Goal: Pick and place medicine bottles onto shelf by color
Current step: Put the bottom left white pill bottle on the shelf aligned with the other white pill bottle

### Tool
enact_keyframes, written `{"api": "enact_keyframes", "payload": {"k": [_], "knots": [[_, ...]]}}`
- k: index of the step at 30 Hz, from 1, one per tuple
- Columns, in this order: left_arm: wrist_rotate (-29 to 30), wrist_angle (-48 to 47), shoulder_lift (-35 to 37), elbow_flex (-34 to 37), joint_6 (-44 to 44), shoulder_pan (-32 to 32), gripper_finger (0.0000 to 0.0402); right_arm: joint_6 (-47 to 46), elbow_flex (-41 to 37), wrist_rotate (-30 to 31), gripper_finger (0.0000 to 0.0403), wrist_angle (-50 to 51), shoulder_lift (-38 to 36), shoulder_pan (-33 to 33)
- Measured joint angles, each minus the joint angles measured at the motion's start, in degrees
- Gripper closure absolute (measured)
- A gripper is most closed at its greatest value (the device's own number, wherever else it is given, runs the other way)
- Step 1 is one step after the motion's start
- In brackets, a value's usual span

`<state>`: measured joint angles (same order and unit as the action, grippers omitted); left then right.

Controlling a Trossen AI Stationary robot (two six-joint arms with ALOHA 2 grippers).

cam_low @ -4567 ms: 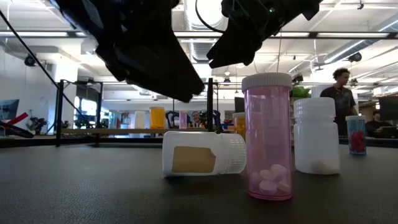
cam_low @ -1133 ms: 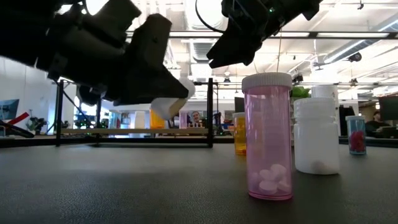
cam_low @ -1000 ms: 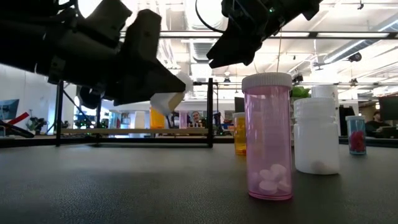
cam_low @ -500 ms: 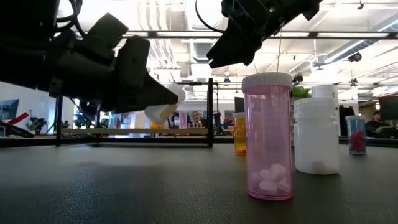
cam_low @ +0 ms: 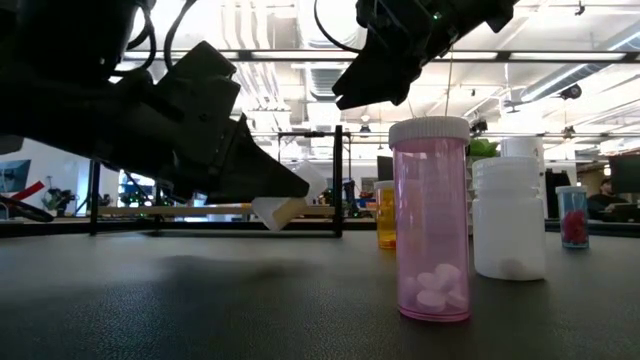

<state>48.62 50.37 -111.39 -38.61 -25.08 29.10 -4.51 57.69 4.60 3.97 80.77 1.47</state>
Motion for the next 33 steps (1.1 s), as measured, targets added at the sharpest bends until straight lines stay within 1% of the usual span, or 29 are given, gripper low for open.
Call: {"api": "enact_keyframes", "payload": {"k": [5,9,14,17,19,21,25,27,30,33], "knots": [[-0.01,0.91,0.00,0.41,0.01,0.45,0.0261,0.02,0.00,0.00,0.0174,0.00,0.00,-0.01],[-0.13,4.31,0.02,0.50,1.21,0.79,0.0261,0.00,0.00,0.00,0.0174,0.00,-0.02,0.00],[-0.07,14.40,1.04,0.55,11.55,0.74,0.0262,0.01,0.00,0.00,0.0174,0.01,0.00,-0.01],[-0.08,16.73,2.98,0.55,16.33,0.74,0.0262,0.02,0.00,0.00,0.0174,0.00,0.00,-0.01],[0.19,16.56,4.73,0.59,17.88,0.68,0.0262,0.02,0.00,0.00,0.0174,-0.39,0.00,0.00],[0.84,16.50,6.33,0.75,19.62,0.63,0.0262,0.00,0.00,0.00,0.0174,-2.95,0.00,-0.02],[4.52,16.20,10.00,1.54,24.88,0.63,0.0263,-0.45,0.00,-0.01,0.0174,-9.58,-0.02,0.00],[6.65,15.52,12.29,2.40,26.59,0.64,0.0263,-3.19,0.00,-0.02,0.0174,-12.37,-0.02,0.00],[7.90,9.93,16.71,3.07,26.92,0.67,0.0263,-9.56,0.00,0.02,0.0174,-14.95,-0.02,-0.02],[8.90,2.64,21.27,3.50,24.95,0.74,0.0263,-15.23,0.00,0.08,0.0174,-14.70,-0.02,-0.11]]}}
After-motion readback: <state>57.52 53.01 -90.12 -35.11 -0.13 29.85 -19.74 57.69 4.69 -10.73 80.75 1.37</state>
